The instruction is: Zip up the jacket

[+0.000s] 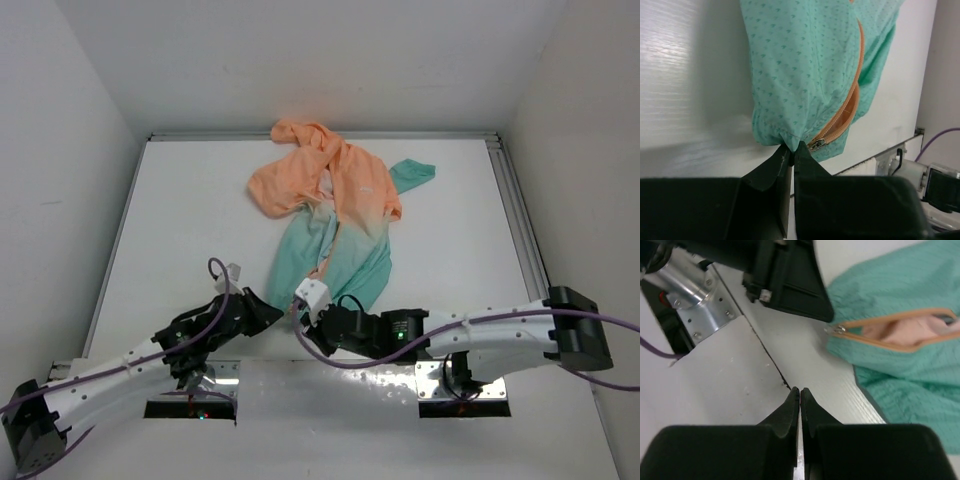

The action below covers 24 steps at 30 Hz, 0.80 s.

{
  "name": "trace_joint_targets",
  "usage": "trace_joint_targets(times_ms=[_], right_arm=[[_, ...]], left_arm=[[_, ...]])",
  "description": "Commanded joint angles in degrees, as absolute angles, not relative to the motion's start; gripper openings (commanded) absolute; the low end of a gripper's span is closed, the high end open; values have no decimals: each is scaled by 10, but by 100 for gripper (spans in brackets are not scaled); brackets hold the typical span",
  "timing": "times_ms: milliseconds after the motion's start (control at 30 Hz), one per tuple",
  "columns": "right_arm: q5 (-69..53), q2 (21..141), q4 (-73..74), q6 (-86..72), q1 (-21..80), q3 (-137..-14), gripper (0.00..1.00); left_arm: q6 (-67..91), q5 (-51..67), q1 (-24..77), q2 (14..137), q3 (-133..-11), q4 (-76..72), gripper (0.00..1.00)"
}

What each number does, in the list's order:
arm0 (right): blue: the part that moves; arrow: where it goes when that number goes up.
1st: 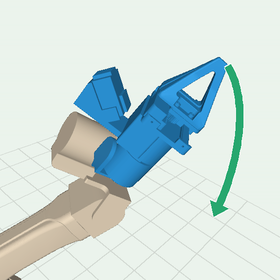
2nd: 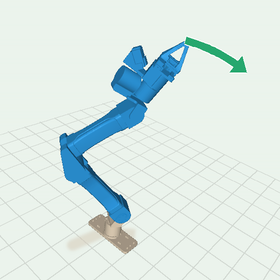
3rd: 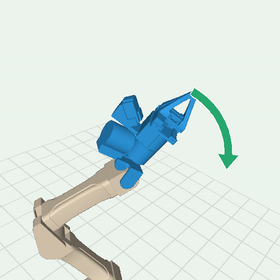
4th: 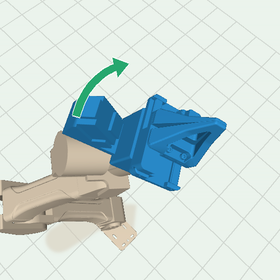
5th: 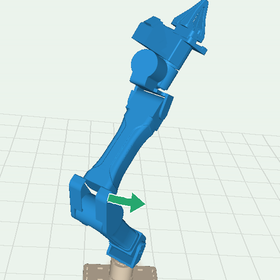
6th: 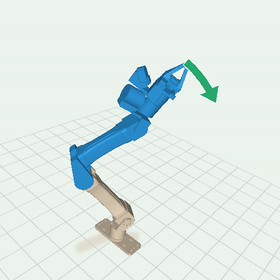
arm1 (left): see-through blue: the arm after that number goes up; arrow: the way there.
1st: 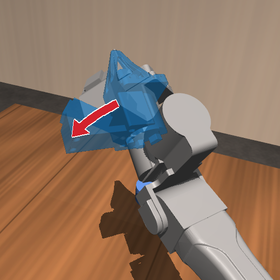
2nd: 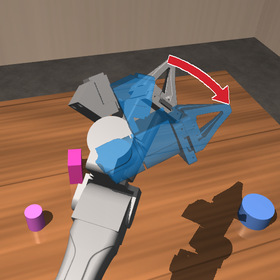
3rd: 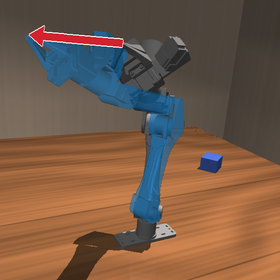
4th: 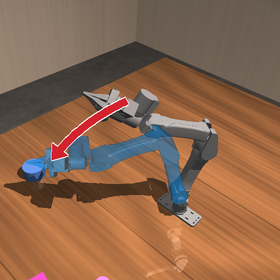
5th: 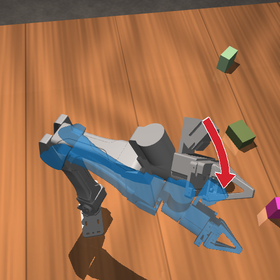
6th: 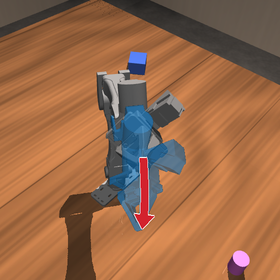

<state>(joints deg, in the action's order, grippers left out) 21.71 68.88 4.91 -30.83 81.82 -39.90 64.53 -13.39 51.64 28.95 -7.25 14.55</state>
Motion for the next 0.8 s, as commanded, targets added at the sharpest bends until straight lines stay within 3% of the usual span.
trace_joint_targets(times_ms=[0,300,767], right_arm=[[214,729,10,-208,839,-436,2],[243,772,4,-161,839,-474,24],[328,829,21,-131,839,-519,28]], left_arm=[[638,-109,522,294,-106,136,0],[633,-88,522,257,-149,161,0],[631,-67,522,247,-158,154,0]])
